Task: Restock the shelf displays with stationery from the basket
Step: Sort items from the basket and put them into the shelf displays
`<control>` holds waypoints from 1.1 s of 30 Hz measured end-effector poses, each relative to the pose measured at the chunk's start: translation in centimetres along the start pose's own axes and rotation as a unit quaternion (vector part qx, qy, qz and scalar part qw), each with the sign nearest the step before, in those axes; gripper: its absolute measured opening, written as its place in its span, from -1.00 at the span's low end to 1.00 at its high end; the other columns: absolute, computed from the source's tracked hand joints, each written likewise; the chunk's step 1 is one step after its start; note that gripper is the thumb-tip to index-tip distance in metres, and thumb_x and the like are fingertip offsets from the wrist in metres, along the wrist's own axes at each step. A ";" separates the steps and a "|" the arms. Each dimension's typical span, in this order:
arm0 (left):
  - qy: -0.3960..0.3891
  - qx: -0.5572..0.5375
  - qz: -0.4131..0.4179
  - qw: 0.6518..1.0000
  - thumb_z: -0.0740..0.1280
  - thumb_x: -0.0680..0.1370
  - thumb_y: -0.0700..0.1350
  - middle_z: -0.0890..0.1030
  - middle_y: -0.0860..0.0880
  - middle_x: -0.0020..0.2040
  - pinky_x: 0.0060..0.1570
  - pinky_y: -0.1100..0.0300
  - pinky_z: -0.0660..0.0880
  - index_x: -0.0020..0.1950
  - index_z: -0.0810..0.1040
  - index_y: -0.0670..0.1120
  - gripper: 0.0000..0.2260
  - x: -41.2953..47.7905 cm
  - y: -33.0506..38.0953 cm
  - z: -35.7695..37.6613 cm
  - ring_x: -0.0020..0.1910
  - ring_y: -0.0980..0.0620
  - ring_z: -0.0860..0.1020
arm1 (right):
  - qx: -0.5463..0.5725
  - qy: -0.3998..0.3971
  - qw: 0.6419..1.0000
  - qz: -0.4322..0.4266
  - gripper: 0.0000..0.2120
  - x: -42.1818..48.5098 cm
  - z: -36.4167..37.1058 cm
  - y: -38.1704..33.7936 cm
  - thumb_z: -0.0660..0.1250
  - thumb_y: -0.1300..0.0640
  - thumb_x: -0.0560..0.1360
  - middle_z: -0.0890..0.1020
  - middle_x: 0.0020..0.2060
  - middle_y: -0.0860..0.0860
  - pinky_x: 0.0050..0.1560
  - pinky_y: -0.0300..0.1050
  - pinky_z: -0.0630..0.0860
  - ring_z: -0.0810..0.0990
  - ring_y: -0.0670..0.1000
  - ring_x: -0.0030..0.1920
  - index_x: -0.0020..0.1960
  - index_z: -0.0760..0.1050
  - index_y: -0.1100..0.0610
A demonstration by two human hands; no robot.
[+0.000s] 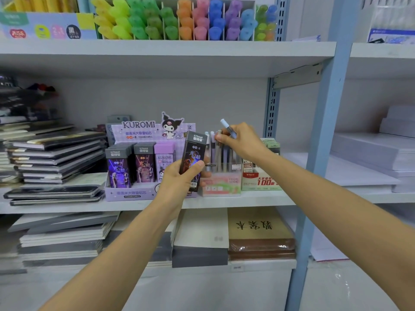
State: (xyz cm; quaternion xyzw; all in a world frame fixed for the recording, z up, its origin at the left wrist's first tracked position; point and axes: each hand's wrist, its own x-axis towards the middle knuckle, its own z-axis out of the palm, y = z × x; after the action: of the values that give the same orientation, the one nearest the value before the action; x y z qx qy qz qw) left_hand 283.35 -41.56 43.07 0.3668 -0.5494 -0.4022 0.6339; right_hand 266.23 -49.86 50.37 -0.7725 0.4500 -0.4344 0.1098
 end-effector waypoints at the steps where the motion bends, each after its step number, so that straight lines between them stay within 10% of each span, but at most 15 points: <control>1: -0.001 -0.009 -0.003 1.000 0.33 0.59 -0.14 0.71 -0.04 -0.01 -0.26 0.28 0.55 0.08 0.63 -0.09 -0.88 0.0 0.1 0.0 -0.14 0.08 0.67 | 0.010 0.004 1.000 -0.004 -0.74 0.1 0.4 -0.1 0.35 0.06 0.55 0.62 -0.25 0.12 -0.27 -0.22 0.45 0.47 -0.09 -0.36 -0.01 0.60 0.27; 7: -0.005 -0.032 -0.016 0.999 0.32 0.59 -0.18 0.70 -0.03 0.05 -0.28 0.27 0.56 0.07 0.61 -0.11 -0.89 -0.2 0.6 0.0 -0.15 0.05 0.67 | 0.002 0.006 1.000 0.024 -0.80 0.0 1.2 0.1 0.44 0.11 0.48 0.68 -0.15 0.07 0.03 0.10 0.59 0.65 0.07 -0.10 0.04 0.60 0.21; 12: 0.022 -0.036 -0.022 0.999 0.32 0.58 -0.19 0.71 -0.05 0.01 -0.28 0.28 0.56 0.07 0.61 -0.12 -0.90 -0.6 1.1 -0.1 -0.17 0.06 0.68 | 0.153 0.042 0.986 0.043 -0.70 -1.3 0.2 -1.0 0.22 -0.10 0.59 0.54 -0.22 -0.13 -0.25 -0.28 0.39 0.50 -0.19 -0.27 0.12 0.54 0.11; 16: 0.022 -0.029 -0.058 0.998 0.45 0.46 -0.21 0.71 -0.12 -0.07 -0.30 0.27 0.52 0.05 0.61 -0.17 -0.82 -1.4 1.6 1.0 -0.28 0.10 0.65 | 0.417 -0.008 0.903 0.107 -0.67 -3.0 -0.6 -1.7 0.01 0.02 0.68 0.42 -0.35 0.00 -0.50 -0.31 0.27 0.30 -0.10 -0.49 -0.11 0.40 0.17; 24: -0.004 -0.094 -0.127 0.987 0.50 0.38 -0.32 0.69 -0.14 -0.18 -0.47 0.33 0.46 -0.04 0.59 -0.20 -0.80 -3.6 1.8 4.8 -0.41 0.08 0.62 | 0.609 -0.022 0.790 0.067 -0.66 -4.9 -0.3 -2.6 0.01 0.03 0.69 0.39 -0.32 -0.01 -0.23 -0.25 0.38 0.38 -0.07 -0.30 -0.07 0.47 0.16; 33: 0.040 -0.042 -0.108 0.992 0.49 0.39 -0.33 0.67 -0.19 -0.16 -0.47 0.34 0.46 0.05 0.58 -0.30 -0.75 -3.7 2.5 2.7 -0.47 0.11 0.56 | 0.451 0.008 0.892 0.026 -0.84 -5.6 -3.6 -1.4 0.27 0.18 0.59 0.58 -0.16 0.00 -0.24 -0.28 0.50 0.51 -0.10 -0.26 0.15 0.53 0.16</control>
State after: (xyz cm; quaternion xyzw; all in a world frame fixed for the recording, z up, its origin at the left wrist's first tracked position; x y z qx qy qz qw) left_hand 280.67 -37.26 44.19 0.4128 -0.4635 -0.4765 0.6227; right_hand 263.04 -43.84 50.12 -0.6241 0.2264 -0.5940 0.4543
